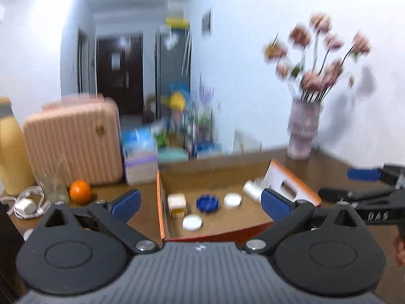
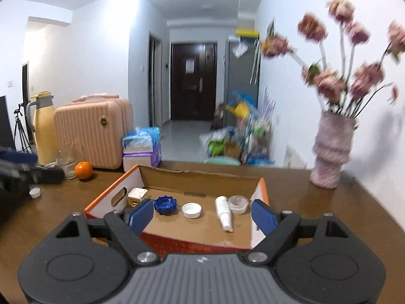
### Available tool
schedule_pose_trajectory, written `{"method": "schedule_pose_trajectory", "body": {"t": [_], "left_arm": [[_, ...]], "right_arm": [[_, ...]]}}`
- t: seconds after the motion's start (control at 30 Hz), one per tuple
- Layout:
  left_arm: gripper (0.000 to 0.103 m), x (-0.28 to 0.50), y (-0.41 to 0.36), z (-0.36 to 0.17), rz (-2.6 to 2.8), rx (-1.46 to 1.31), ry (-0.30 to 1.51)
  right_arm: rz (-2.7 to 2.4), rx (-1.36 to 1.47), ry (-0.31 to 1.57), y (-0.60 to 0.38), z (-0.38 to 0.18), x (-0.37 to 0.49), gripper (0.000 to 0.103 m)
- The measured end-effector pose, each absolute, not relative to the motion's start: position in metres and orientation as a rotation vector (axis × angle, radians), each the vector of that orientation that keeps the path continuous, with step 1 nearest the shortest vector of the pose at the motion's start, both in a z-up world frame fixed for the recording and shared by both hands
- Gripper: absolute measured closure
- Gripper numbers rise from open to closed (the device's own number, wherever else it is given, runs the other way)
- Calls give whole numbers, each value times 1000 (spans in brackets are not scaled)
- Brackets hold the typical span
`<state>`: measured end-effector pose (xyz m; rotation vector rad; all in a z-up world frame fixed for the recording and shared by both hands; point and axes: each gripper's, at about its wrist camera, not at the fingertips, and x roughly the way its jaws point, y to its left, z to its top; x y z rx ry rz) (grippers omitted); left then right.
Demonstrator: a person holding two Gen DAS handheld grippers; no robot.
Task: Organize rigid objects
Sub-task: 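Withdraw both open tools from the box toward the remaining items, then grasp the green spray bottle with the left tool while the right tool grasps the purple cap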
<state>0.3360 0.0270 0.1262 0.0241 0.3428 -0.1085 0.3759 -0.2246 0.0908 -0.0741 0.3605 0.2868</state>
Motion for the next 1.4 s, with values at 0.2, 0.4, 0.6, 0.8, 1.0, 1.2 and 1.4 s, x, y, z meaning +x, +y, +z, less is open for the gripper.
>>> {"method": "schedule_pose_trajectory", "body": {"t": [0.2, 0.4, 0.6, 0.8, 1.0, 1.2, 1.4], "left_arm": [[0, 231, 27, 91, -129, -38, 218], [0, 143, 23, 52, -59, -13, 130], [0, 90, 20, 32, -65, 70, 75], [0, 89, 20, 21, -69, 105, 96], [0, 120, 34, 12, -55, -7, 264], [0, 164, 34, 8, -59, 8, 359], [0, 235, 27, 12, -151, 94, 421]], "right_arm": [[260, -55, 261, -237, 63, 278, 12], [236, 26, 188, -241, 20, 191, 9], [214, 14, 159, -238, 9, 144, 9], [178, -71, 138, -236, 8, 121, 4], [155, -48, 222, -238, -6, 143, 7], [170, -13, 307, -240, -12, 188, 16], [174, -3, 380, -245, -12, 245, 18]]}}
